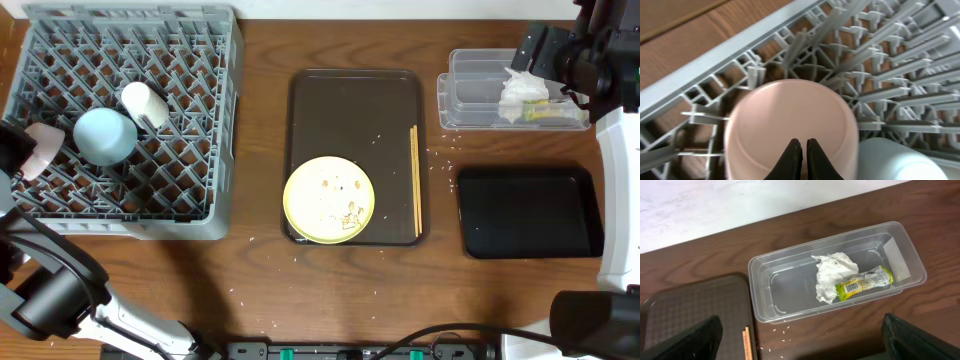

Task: Sort waste into correct bins and load items into the dishwasher
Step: 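Open the left gripper and settle the bowl beside the blue bowl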

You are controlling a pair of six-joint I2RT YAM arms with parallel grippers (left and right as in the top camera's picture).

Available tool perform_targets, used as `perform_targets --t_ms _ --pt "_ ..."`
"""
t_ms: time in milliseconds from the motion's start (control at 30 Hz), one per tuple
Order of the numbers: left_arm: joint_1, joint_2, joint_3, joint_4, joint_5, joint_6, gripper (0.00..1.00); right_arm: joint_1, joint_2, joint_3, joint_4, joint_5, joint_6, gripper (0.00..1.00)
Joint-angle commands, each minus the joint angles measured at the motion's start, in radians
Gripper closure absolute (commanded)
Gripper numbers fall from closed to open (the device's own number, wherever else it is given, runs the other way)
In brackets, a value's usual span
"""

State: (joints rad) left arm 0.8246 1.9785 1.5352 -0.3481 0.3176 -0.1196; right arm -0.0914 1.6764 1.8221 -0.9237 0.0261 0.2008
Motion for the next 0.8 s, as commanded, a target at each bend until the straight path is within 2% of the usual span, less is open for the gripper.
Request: perform_targets --t_ms 0,433,767 --pt "-0.010 -0.015 -0.011 -0.035 0.128 0.019 0.92 -0.008 -0.001 0.003 -0.002 0.003 -0.007 0.01" --pt "-0.010 -0.026 -0.011 -0.089 0.143 0.018 0.92 -0.008 -0.001 0.003 -0.002 0.003 -0.007 0.01" --pt "-0.010 -0.077 -0.011 0.129 0.143 0.018 0.92 -0.008 -0.001 0.003 -0.002 0.003 -0.007 0.01"
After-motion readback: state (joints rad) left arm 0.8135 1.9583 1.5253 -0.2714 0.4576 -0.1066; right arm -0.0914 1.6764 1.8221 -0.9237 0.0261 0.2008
